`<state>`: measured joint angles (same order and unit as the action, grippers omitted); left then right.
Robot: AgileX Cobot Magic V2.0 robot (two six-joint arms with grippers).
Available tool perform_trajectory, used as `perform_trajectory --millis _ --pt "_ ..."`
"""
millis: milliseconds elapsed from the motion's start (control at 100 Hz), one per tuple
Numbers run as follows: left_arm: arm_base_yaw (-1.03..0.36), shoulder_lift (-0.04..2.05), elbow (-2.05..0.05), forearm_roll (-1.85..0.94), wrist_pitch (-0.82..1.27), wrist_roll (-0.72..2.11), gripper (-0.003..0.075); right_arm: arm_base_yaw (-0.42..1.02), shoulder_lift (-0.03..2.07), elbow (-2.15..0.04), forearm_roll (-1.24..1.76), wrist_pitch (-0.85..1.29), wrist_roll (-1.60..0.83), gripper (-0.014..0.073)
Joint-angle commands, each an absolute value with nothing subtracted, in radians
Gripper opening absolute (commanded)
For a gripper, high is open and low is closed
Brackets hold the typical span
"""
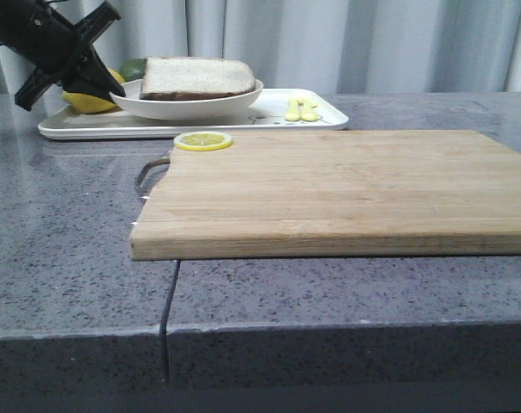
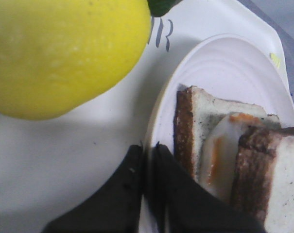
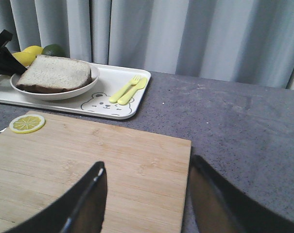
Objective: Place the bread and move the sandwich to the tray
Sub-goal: 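Lift the plate with the left gripper and carry it over the tray, then lower the plate onto the white tray and release with the left gripper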
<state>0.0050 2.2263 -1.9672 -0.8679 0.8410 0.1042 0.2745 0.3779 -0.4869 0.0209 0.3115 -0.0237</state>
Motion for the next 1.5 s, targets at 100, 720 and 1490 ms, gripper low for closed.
perform_trajectory --millis 100,720,1490 --pt "-0.002 2.169 -2.009 -0.942 0.807 0.086 -0.002 0.27 0.383 -0.51 0.014 0.232 -0.028 0.0397" --pt "-0.024 2.191 -2.009 -0.934 0.783 0.084 -0.002 0.27 0.383 -0.51 0.014 0.232 -0.028 0.0397" --pt "-0.027 2.197 -2.009 -0.94 0.817 0.083 0.0214 0.27 0.383 -0.51 0.014 0.232 -0.028 0.0397"
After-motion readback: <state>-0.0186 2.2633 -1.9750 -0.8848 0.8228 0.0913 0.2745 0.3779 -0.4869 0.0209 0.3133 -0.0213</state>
